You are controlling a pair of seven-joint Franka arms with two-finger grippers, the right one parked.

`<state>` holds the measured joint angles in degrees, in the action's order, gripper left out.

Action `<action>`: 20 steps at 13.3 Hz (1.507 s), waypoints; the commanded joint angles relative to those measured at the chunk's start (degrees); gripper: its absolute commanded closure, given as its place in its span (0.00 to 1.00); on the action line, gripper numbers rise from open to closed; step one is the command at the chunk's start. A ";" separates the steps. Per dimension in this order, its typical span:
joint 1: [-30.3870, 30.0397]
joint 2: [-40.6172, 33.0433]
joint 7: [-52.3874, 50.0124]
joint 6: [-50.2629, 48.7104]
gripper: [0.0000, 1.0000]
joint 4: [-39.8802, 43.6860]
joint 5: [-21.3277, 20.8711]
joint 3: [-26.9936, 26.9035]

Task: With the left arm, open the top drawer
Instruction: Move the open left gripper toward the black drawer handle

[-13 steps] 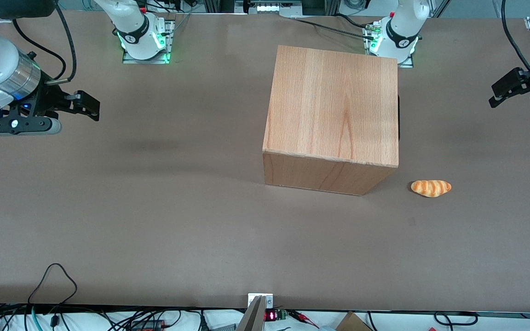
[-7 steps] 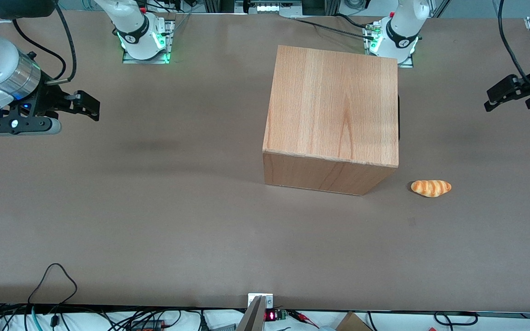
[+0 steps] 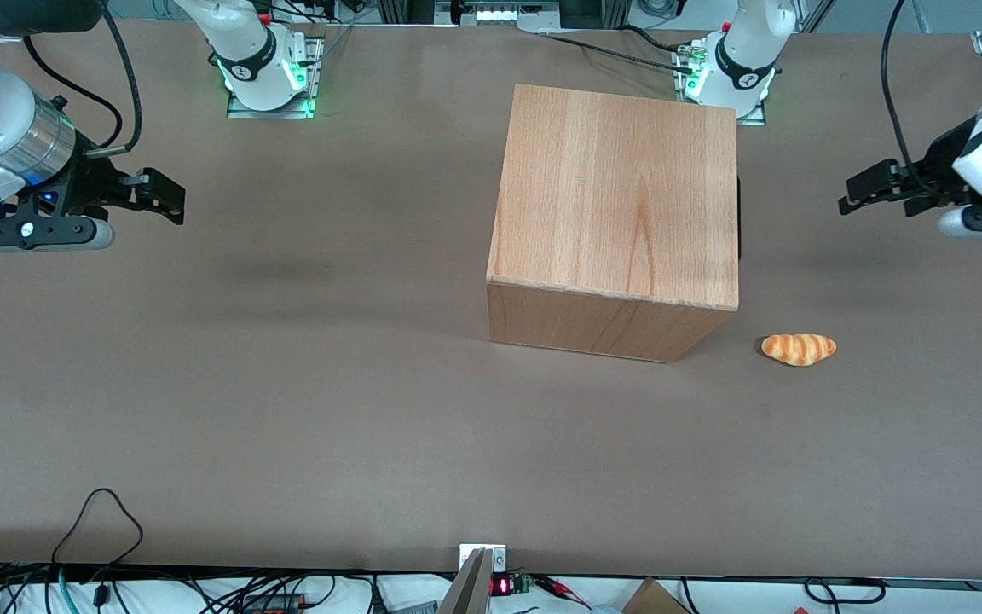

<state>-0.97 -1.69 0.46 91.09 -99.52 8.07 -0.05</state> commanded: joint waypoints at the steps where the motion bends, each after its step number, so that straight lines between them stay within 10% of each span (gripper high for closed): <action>1: 0.18 1.16 3.06 0.31 0.00 -1.81 3.25 -0.22; 20: 0.45 3.45 14.13 12.53 0.00 -17.20 13.90 0.84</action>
<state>-0.73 1.94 12.90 102.24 -115.41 20.13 0.84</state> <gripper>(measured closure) 0.000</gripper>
